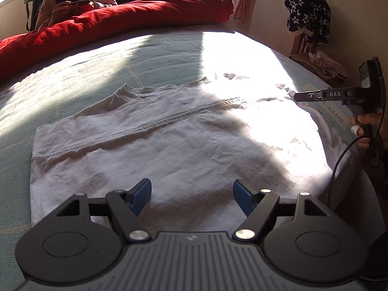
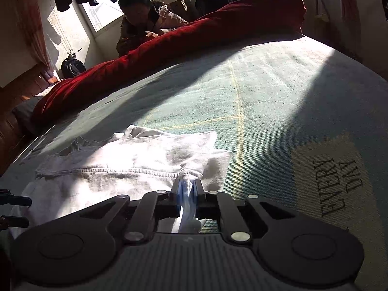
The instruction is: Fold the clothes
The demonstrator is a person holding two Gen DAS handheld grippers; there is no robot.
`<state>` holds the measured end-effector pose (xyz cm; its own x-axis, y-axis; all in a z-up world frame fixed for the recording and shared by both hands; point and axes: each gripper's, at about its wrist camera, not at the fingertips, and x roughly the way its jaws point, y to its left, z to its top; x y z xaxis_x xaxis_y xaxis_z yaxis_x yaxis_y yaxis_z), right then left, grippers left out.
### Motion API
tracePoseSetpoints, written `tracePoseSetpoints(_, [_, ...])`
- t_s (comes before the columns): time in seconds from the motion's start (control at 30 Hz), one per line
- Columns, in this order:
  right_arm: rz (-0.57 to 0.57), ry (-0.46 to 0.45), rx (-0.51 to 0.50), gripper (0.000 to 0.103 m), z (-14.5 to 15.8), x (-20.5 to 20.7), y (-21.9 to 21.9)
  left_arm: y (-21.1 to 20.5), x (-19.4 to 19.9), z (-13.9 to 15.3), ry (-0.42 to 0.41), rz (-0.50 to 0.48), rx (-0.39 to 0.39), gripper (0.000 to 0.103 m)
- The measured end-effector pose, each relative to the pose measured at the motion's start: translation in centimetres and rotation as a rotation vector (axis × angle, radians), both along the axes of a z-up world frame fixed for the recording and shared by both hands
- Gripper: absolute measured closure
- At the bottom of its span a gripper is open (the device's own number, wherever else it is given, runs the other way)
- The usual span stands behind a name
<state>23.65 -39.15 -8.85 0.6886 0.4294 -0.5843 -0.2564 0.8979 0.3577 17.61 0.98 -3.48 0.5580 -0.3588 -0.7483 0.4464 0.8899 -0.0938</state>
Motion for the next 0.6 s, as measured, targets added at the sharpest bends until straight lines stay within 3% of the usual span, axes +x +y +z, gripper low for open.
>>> tracePoseSetpoints(0.13, [-0.051,-0.021,-0.002,0.101,1.0,-1.1,-0.7,0.0,-0.3,0.3,-0.002,-0.024,-0.021,0.026])
tracePoseSetpoints(0.2, [-0.105,0.001,-0.051,0.103,0.7,-0.9,-1.2,0.0,-0.1,0.1,0.001,-0.027,-0.022,0.024])
tracePoseSetpoints(0.3, [-0.161,0.035,-0.021,0.099,0.1,-0.8,-2.5,0.0,0.0,0.0,0.002,-0.014,-0.018,0.024])
tracePoseSetpoints(0.4, [-0.127,-0.013,-0.012,0.093,1.6,-2.4,-2.1,0.2,-0.2,0.1,0.002,-0.018,-0.049,0.024])
tracePoseSetpoints(0.5, [-0.038,-0.053,-0.006,0.075,3.1,-3.6,-0.1,-0.1,-0.2,-0.2,-0.004,-0.013,-0.027,0.024])
tracePoseSetpoints(0.57, [0.018,-0.050,-0.024,0.057,3.1,-4.0,1.7,-0.2,-0.4,-0.8,0.006,-0.007,-0.025,0.024])
tracePoseSetpoints(0.6, [0.029,-0.041,-0.043,0.056,2.8,-4.2,2.4,-0.1,-0.7,-1.0,0.012,-0.004,-0.027,0.024])
